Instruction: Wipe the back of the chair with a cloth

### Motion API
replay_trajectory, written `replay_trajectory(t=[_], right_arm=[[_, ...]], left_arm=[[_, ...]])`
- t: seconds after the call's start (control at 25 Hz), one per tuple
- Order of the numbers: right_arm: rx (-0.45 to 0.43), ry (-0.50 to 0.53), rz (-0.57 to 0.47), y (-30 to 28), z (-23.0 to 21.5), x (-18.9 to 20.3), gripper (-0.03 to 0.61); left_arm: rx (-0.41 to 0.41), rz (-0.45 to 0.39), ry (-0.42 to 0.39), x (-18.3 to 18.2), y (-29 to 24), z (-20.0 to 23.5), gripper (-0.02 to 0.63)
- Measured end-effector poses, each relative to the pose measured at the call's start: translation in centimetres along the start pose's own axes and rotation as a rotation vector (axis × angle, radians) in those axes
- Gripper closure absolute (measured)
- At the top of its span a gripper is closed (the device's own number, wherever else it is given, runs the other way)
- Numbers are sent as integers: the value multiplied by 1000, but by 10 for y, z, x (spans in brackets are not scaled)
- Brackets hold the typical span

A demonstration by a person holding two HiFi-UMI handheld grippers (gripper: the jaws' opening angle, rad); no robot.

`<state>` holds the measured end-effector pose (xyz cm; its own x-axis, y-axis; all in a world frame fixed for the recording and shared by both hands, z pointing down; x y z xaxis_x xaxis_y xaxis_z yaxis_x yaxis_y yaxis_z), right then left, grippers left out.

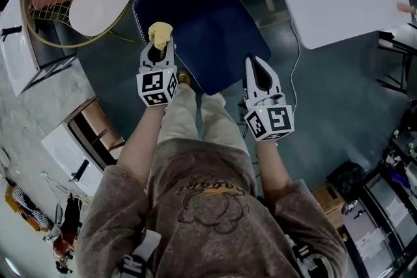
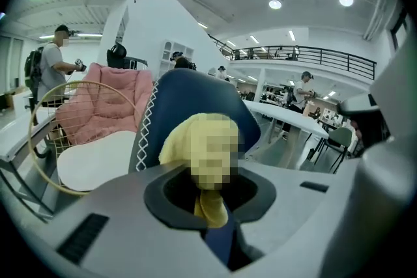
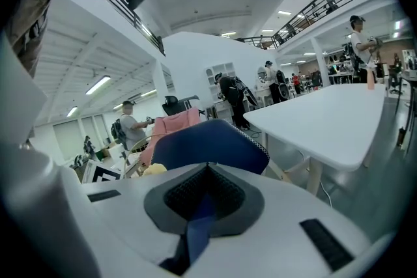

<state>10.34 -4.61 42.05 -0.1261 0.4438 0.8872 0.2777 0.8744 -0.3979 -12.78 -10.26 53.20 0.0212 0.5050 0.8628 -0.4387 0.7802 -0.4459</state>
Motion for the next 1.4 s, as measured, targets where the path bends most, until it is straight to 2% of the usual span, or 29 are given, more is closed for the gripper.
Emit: replay_trajectory(t=[0.24, 0.52, 0.96, 1.4], right_arm=[[23, -4, 9, 5, -10, 6, 554], [40, -7, 10, 7, -19, 9, 554], [65, -33, 12, 7, -27, 20, 554], [108, -58, 11, 10, -43, 23, 554]], left_arm=[[-26, 11, 23, -2, -32, 8, 546], [7, 31, 9, -7, -78, 3, 546], [154, 87, -58, -15, -146, -30, 546], [297, 161, -89, -21, -214, -78, 546]])
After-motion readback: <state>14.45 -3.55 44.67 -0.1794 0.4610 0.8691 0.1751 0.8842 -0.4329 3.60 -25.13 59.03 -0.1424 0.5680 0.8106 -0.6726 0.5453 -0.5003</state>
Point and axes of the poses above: the fingertips, and each gripper's own axes: y backward along the fingers, z to its left, x out of its underside, the point moved 3 cm from there along y, backward along the fingers, and after that the axes turned 7 degrees about x, right-handed, at the moved point
